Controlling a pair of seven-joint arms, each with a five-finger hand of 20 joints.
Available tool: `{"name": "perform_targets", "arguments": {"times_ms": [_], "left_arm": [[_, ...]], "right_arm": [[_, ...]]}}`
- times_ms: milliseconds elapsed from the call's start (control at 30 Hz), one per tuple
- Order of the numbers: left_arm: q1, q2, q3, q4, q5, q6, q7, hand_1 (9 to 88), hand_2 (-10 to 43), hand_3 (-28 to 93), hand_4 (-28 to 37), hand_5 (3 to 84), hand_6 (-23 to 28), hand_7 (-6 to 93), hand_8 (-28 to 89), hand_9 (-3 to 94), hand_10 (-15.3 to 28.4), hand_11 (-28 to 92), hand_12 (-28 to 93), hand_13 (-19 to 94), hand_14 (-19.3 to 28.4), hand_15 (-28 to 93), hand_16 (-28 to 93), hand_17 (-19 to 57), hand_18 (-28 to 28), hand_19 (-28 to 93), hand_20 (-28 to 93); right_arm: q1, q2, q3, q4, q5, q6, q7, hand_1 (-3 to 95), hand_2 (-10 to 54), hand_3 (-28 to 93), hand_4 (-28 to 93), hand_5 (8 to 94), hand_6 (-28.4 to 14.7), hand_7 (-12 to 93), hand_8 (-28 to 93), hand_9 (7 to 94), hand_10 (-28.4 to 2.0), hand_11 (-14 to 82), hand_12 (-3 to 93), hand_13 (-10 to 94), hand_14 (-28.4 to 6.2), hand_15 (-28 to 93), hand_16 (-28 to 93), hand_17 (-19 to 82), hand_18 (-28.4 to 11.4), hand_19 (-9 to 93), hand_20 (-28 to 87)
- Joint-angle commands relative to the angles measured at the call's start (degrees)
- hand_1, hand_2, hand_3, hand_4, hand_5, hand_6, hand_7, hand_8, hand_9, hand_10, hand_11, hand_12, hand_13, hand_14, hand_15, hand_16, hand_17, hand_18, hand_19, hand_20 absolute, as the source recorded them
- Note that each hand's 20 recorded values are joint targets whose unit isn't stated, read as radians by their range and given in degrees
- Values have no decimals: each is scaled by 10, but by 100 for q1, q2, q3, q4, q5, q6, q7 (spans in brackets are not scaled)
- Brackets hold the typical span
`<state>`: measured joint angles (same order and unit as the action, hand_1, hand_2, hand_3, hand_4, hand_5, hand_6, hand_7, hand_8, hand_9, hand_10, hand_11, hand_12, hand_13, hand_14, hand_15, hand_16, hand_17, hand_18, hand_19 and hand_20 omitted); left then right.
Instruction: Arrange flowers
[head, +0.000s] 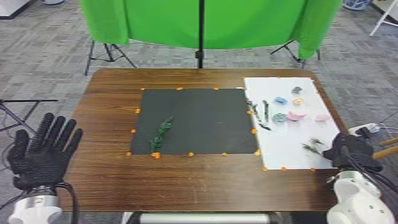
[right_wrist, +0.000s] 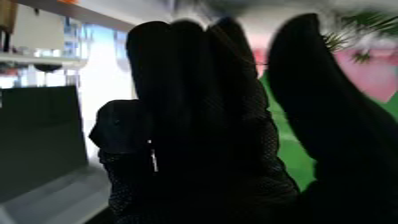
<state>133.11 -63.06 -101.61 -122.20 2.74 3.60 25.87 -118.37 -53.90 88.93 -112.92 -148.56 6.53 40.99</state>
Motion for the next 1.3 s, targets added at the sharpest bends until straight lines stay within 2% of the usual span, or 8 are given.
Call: {"name": "perform_targets", "arguments": {"times_ms": [33, 167, 400, 600, 767, 933, 1133, 1300], "left_arm": [[48, -78, 18, 1, -29, 2, -35, 244, 132, 746, -283, 420, 89, 71, -80, 356, 130, 137, 83, 261, 145, 220, -42, -79, 134, 297, 111], [67, -86, 39, -7, -149, 7, -46, 246, 132, 746, -283, 420, 88, 73, -80, 355, 130, 138, 83, 262, 145, 222, -42, -78, 134, 297, 111], [107, -46, 13, -32, -135, 33, -87, 248, 132, 745, -283, 422, 88, 74, -81, 357, 131, 140, 82, 264, 146, 230, -43, -77, 134, 296, 111], [45, 11, -1, -38, -83, -38, -159, 248, 132, 745, -283, 422, 88, 74, -81, 358, 131, 140, 82, 266, 146, 229, -45, -76, 134, 295, 111], [31, -8, 15, -53, -106, -33, -194, 247, 132, 746, -283, 422, 88, 74, -81, 358, 131, 141, 82, 266, 146, 230, -45, -77, 135, 296, 112], [-110, 24, -5, -62, -187, 167, -238, 248, 133, 745, -283, 423, 88, 73, -81, 359, 131, 141, 81, 267, 145, 229, -45, -76, 134, 294, 112], [-408, 42, 72, 32, -208, 162, -160, 252, 140, 748, -283, 433, 90, 83, -83, 369, 134, 149, 83, 276, 145, 238, -45, -76, 135, 302, 116], [-696, 233, 226, 142, -188, 169, -350, 253, 142, 748, -283, 435, 90, 87, -87, 371, 133, 151, 81, 277, 145, 241, -48, -76, 135, 305, 117]], "right_arm": [[160, 6, -21, -234, 149, 158, 271, 561, -95, 715, -283, 776, -29, 362, 21, 839, -129, 206, 359, 730, -119, 645, 241, 437, -239, 932, 584], [145, 42, 32, -480, 345, 139, 320, 566, -95, 722, -283, 779, -34, 362, 38, 853, -115, 236, 395, 749, -115, 667, 262, 459, -239, 932, 623], [332, 96, 34, -1280, 1374, 186, 409, 518, -95, 801, -270, 775, -38, 370, 96, 850, -129, 266, 398, 755, -118, 677, 278, 480, -240, 932, 653], [769, 125, -474, -1492, 1422, 333, 328, 485, -95, 826, -219, 761, -48, 402, 133, 834, -141, 297, 380, 745, -126, 688, 278, 479, -236, 932, 659], [1532, -227, -1235, -1172, 1452, 431, 366, 483, -95, 828, -214, 758, -49, 411, 132, 832, -142, 307, 378, 742, -127, 696, 277, 479, -234, 932, 659], [2230, -827, -2005, -834, 1526, 4, 396, 483, -95, 825, -212, 755, -46, 420, 131, 828, -144, 316, 379, 740, -129, 702, 276, 478, -234, 932, 658], [2911, -1487, -2830, -294, 1456, -217, 429, 474, -95, 829, -205, 749, -45, 425, 143, 823, -149, 322, 373, 734, -136, 707, 275, 478, -236, 932, 652], [3228, -1898, -3333, 127, 1608, -350, 327, 474, -95, 828, -204, 749, -46, 424, 146, 821, -151, 327, 368, 733, -138, 709, 271, 479, -239, 932, 650]]}}
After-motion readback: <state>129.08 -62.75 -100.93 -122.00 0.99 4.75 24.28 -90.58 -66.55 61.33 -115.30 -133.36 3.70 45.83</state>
